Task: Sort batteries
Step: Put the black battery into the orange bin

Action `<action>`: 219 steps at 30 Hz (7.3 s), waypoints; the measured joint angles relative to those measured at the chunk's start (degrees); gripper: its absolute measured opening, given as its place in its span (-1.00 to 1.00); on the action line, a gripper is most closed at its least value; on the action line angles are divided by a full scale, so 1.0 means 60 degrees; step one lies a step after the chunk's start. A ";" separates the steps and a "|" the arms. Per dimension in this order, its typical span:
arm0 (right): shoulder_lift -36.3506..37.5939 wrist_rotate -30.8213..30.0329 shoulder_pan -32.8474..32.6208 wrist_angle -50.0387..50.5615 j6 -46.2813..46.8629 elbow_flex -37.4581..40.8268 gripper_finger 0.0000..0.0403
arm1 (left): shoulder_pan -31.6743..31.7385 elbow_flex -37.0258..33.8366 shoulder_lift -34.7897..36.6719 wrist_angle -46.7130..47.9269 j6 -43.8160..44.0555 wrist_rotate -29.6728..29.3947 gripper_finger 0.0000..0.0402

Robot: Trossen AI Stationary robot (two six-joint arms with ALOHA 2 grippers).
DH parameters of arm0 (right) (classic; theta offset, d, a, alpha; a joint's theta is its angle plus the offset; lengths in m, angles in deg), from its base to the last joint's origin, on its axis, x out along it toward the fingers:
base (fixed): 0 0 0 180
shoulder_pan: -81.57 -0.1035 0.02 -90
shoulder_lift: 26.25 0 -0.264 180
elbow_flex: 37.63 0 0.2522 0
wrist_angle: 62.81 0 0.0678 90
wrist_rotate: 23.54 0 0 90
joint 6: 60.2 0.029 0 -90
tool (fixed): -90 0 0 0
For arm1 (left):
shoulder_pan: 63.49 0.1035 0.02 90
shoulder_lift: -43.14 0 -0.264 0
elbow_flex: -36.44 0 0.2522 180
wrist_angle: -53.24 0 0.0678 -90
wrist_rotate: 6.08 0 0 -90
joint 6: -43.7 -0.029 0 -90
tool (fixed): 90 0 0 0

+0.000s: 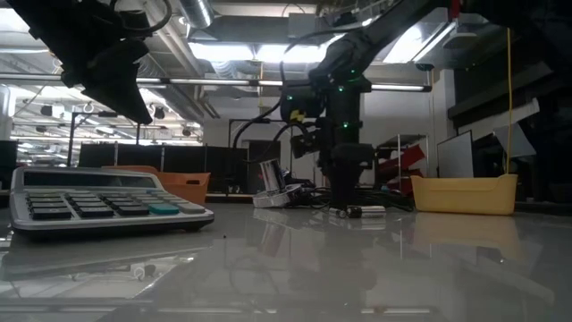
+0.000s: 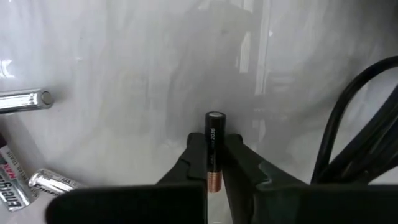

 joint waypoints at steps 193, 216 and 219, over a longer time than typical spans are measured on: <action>-0.0662 -0.0835 -0.4156 -0.5544 0.2173 -0.0574 -0.95 | 0.0002 0.0004 0.0111 -0.1424 -0.1030 0.0108 -0.62; -0.1414 -0.0044 -0.1570 -1.0817 0.0475 -0.1277 -0.79 | -0.0017 0.0011 0.2681 -0.1131 -0.1319 0.0178 -0.62; -0.1553 0.0503 -0.1455 -1.0844 0.0484 -0.1277 -0.63 | -0.0018 0.0011 0.2677 -0.1137 -0.1310 0.0178 -0.62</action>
